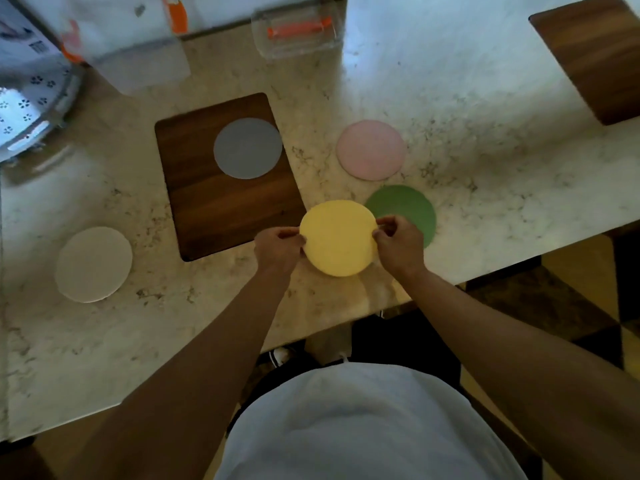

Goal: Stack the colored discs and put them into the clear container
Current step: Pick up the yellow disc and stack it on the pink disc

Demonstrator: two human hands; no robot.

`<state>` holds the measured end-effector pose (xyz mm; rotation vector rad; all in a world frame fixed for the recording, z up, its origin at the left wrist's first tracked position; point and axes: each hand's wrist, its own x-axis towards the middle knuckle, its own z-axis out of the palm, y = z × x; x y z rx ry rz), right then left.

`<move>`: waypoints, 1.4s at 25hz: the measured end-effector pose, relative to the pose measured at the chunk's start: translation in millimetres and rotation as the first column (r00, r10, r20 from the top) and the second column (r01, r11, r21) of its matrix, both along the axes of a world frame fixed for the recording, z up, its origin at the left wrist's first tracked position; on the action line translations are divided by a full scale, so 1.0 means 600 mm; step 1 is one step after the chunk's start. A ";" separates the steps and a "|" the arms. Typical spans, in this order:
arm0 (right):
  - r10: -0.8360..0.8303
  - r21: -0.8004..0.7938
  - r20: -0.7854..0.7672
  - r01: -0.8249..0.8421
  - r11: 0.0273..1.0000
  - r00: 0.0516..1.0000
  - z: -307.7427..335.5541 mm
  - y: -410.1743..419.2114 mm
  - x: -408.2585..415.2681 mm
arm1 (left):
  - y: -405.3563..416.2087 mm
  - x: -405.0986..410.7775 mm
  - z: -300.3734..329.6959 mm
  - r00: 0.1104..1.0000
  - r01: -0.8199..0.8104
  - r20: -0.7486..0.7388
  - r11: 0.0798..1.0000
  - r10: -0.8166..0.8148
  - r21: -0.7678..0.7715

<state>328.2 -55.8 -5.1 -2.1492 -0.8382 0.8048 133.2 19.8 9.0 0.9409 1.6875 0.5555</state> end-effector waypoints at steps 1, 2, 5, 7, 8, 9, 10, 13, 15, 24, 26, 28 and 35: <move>-0.009 -0.004 0.002 0.009 1.000 1.000 0.001 0.001 0.032 | 0.001 0.030 0.004 0.999 -0.021 0.033 1.000 0.022 -0.009; -0.015 -0.011 0.016 0.015 1.000 1.000 0.001 0.000 0.064 | 0.001 0.061 0.005 0.997 -0.038 0.065 0.999 0.040 -0.022; 0.024 -0.043 0.067 -0.021 0.999 0.997 -0.005 -0.009 0.137 | -0.006 0.134 -0.003 0.993 -0.075 0.085 0.994 0.082 -0.083; 0.087 -0.060 0.082 -0.082 0.995 0.993 -0.011 -0.013 0.175 | -0.012 0.171 -0.013 0.992 -0.106 0.050 0.988 0.113 -0.112; 0.107 -0.064 0.088 -0.102 0.993 0.990 -0.015 -0.012 0.190 | -0.014 0.186 -0.015 0.992 -0.116 0.029 0.986 0.120 -0.124; 0.115 -0.067 0.091 -0.110 0.992 0.989 -0.019 -0.011 0.202 | -0.015 0.198 -0.019 0.992 -0.124 0.009 0.983 0.126 -0.134; 0.116 -0.067 0.092 -0.111 0.992 0.989 -0.023 -0.009 0.211 | -0.016 0.209 -0.022 0.992 -0.129 -0.015 0.982 0.128 -0.139; 0.122 -0.079 0.092 -0.115 0.990 0.988 -0.032 -0.005 0.224 | -0.014 0.225 -0.034 0.989 -0.126 -0.102 0.980 0.111 -0.153; 0.121 -0.092 0.091 -0.113 0.989 0.988 -0.038 -0.001 0.228 | -0.013 0.231 -0.040 0.985 -0.108 -0.150 0.984 0.086 -0.143; 0.087 -0.139 0.148 -0.066 0.988 0.985 -0.049 0.010 0.229 | -0.012 0.240 -0.037 0.949 0.094 -0.296 0.993 -0.111 -0.071; 0.110 -0.178 0.166 -0.080 0.981 0.980 -0.051 0.013 0.234 | -0.012 0.241 -0.033 0.936 0.129 -0.320 0.990 -0.143 -0.064; 0.142 -0.209 0.171 -0.105 0.972 0.975 -0.051 0.017 0.237 | -0.011 0.243 -0.030 0.928 0.143 -0.340 0.988 -0.152 -0.051; 0.145 -0.226 0.171 -0.105 0.969 0.974 -0.047 0.021 0.233 | -0.014 0.254 -0.019 0.889 0.171 -0.427 0.985 -0.165 -0.024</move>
